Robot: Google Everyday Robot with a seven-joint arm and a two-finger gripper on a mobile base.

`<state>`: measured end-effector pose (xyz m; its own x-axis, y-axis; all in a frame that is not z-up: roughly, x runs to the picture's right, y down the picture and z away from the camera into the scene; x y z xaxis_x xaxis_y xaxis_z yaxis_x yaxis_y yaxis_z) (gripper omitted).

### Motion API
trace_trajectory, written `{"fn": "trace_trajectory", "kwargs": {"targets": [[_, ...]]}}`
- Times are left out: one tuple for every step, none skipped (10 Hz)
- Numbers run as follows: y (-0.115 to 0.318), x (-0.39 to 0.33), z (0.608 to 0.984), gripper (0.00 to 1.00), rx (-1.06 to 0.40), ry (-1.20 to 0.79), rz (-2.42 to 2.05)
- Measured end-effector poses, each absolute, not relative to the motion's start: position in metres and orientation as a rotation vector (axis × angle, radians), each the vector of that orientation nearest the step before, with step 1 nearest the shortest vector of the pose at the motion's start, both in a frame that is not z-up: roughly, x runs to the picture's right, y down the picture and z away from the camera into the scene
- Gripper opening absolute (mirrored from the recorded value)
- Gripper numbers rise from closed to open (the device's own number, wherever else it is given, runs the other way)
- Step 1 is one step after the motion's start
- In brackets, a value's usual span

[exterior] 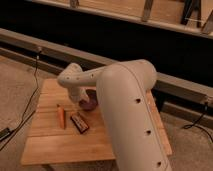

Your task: Pick up the ceramic bowl

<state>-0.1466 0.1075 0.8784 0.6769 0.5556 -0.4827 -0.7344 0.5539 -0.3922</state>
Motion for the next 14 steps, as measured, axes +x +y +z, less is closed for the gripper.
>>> {"fn": "trace_trajectory", "kwargs": {"targets": [[0.108,-0.146,0.882,0.55,-0.609,0.327,0.779],[0.109,-0.146,0.885,0.42,-0.610,0.333,0.784],[0.110,-0.147,0.886,0.35,-0.611,0.336,0.787],[0.111,-0.148,0.887,0.22,-0.614,0.342,0.791],[0.112,-0.148,0.888,0.13,-0.614,0.345,0.792],[0.112,-0.148,0.888,0.04,-0.615,0.348,0.792],[0.112,-0.149,0.888,0.00,-0.616,0.349,0.794],[0.112,-0.150,0.887,0.00,-0.617,0.348,0.795],[0.111,-0.150,0.885,0.00,-0.616,0.346,0.792],[0.109,-0.152,0.881,0.00,-0.615,0.335,0.773],[0.106,-0.154,0.875,0.00,-0.612,0.317,0.733],[0.104,-0.156,0.870,0.00,-0.603,0.300,0.698],[0.101,-0.156,0.866,0.00,-0.596,0.287,0.666],[0.098,-0.157,0.857,0.00,-0.580,0.263,0.598]]}}
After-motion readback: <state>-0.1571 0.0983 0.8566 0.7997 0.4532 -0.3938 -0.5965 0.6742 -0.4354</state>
